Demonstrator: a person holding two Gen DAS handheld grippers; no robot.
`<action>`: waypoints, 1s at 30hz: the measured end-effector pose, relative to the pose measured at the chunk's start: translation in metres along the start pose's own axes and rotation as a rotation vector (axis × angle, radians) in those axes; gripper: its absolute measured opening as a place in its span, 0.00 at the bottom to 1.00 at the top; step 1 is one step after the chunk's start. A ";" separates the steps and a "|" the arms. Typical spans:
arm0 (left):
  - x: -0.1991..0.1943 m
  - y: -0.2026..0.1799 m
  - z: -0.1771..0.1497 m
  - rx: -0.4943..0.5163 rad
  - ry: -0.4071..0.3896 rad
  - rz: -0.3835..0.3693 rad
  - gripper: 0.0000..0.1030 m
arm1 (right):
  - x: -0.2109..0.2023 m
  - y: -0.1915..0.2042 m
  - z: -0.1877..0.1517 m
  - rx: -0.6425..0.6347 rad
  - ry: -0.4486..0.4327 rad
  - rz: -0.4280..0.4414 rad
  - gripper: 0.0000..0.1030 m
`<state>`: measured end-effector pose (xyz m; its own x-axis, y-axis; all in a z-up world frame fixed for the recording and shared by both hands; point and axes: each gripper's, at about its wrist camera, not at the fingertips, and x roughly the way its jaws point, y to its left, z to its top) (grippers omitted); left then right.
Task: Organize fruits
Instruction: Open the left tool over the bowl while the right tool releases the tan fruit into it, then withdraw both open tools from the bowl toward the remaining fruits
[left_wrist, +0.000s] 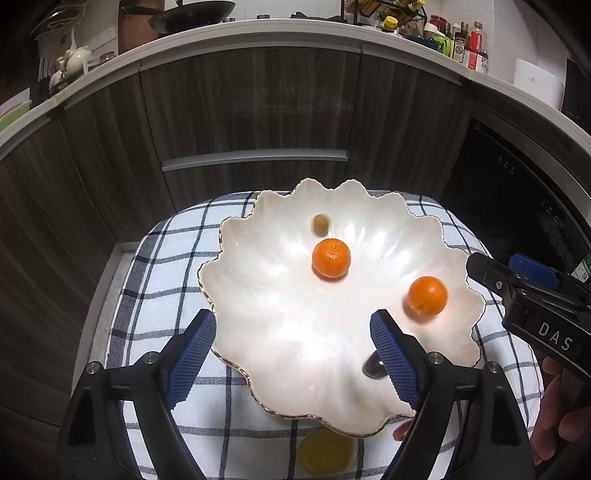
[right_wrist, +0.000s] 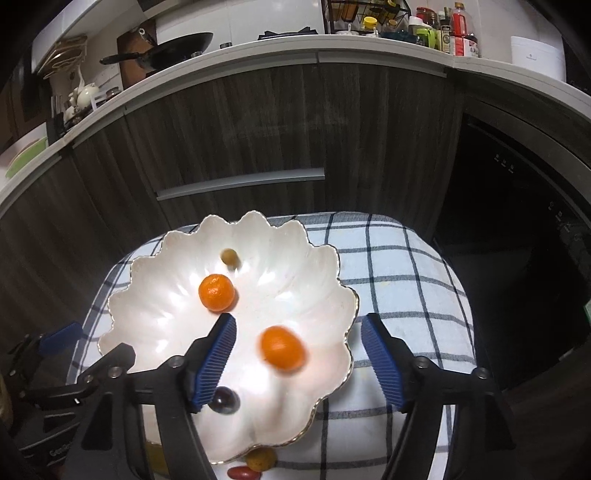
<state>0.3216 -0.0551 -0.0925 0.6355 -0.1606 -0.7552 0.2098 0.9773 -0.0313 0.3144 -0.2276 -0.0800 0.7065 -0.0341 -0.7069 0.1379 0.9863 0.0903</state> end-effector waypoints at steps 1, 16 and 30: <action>-0.001 0.000 0.000 0.000 -0.001 0.001 0.83 | 0.000 0.000 0.000 -0.001 -0.001 -0.003 0.70; -0.027 -0.001 0.000 -0.001 -0.041 0.009 0.83 | -0.022 -0.005 -0.003 0.012 -0.029 -0.006 0.70; -0.049 -0.003 -0.013 0.001 -0.063 0.008 0.83 | -0.049 -0.007 -0.013 0.000 -0.053 -0.014 0.70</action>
<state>0.2801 -0.0483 -0.0637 0.6823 -0.1615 -0.7130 0.2054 0.9784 -0.0250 0.2704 -0.2304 -0.0551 0.7399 -0.0567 -0.6703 0.1482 0.9857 0.0802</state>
